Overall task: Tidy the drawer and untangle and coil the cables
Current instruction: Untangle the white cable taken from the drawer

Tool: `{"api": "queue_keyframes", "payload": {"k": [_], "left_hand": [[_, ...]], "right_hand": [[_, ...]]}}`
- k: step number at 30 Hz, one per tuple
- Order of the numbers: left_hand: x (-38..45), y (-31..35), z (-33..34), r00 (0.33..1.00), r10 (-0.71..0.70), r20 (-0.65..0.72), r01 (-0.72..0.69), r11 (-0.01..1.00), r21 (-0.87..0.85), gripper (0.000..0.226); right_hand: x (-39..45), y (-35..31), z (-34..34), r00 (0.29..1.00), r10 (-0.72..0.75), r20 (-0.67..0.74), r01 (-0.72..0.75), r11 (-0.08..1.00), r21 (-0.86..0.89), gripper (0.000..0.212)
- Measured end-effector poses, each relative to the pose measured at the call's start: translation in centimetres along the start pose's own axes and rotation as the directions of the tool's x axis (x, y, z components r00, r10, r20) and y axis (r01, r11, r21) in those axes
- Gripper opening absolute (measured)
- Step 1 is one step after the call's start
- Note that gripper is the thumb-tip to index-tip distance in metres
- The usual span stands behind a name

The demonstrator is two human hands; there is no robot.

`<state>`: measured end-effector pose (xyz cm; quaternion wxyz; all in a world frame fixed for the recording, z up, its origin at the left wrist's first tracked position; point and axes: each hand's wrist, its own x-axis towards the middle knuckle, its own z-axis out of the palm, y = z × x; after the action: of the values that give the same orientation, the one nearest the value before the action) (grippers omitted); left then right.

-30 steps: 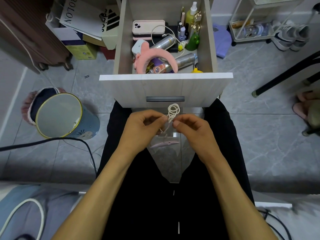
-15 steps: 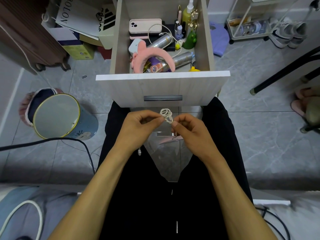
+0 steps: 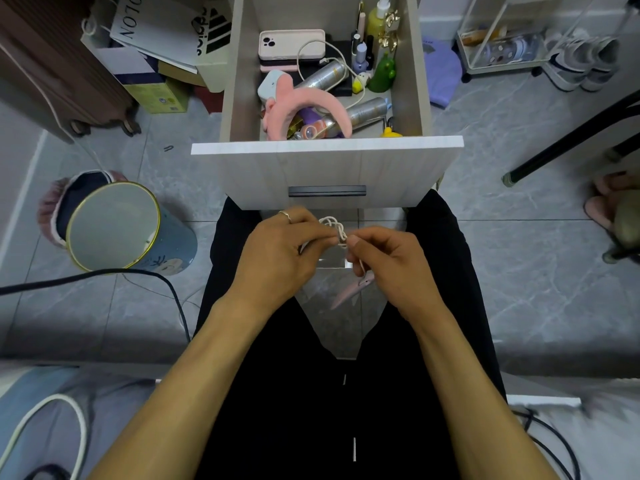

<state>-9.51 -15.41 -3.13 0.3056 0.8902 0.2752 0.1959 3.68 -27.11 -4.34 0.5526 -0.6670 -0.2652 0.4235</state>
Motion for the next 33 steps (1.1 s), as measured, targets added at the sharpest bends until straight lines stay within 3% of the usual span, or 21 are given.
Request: {"api": "queue_keyframes", "payload": {"k": [3,7,14,17,20,23,26,29,33], "left_hand": [[0.2,0.0,0.1,0.999,0.053,0.008,-0.054,0.996,0.068,0.017],[-0.6,0.0,0.5,0.995,0.096,0.018,-0.097,0.993,0.072,0.021],[-1.4,-0.6,1.2,0.996,0.087,0.001,-0.087,0.99,0.113,0.017],[-1.2,-0.6,0.9,0.999,0.035,0.027,-0.038,0.993,0.112,0.014],[-0.8,-0.4,0.4,0.995,-0.072,0.071,0.071,0.997,0.011,0.01],[-0.5,-0.1,0.1,0.982,-0.134,0.13,0.145,0.986,-0.08,0.006],[-0.4,0.0,-0.1,0.973,-0.175,0.152,0.198,0.969,-0.148,0.008],[-0.4,0.6,-0.1,0.947,-0.279,0.161,0.317,0.898,-0.305,0.014],[-0.4,1.2,0.4,0.93,-0.357,0.091,0.359,0.827,-0.433,0.021]], "right_hand": [[-0.1,-0.1,0.2,0.996,0.088,0.013,-0.088,0.994,0.061,0.024],[0.2,-0.4,0.1,0.966,0.254,0.036,-0.252,0.913,0.32,0.025],[0.1,0.0,0.3,0.956,0.287,0.055,-0.292,0.931,0.22,0.023],[-0.1,0.0,0.3,0.986,0.166,-0.018,-0.163,0.98,0.111,0.011],[-0.2,0.5,0.2,0.997,-0.079,0.007,0.079,0.993,-0.091,0.02],[0.1,1.3,0.2,0.946,-0.319,0.065,0.32,0.873,-0.369,0.015],[0.2,1.8,0.4,0.853,-0.521,0.036,0.48,0.753,-0.45,0.009],[0.1,2.0,0.7,0.815,-0.578,-0.044,0.51,0.751,-0.419,0.008],[-0.2,1.3,1.2,0.856,-0.487,-0.175,0.433,0.859,-0.274,0.007]]}}
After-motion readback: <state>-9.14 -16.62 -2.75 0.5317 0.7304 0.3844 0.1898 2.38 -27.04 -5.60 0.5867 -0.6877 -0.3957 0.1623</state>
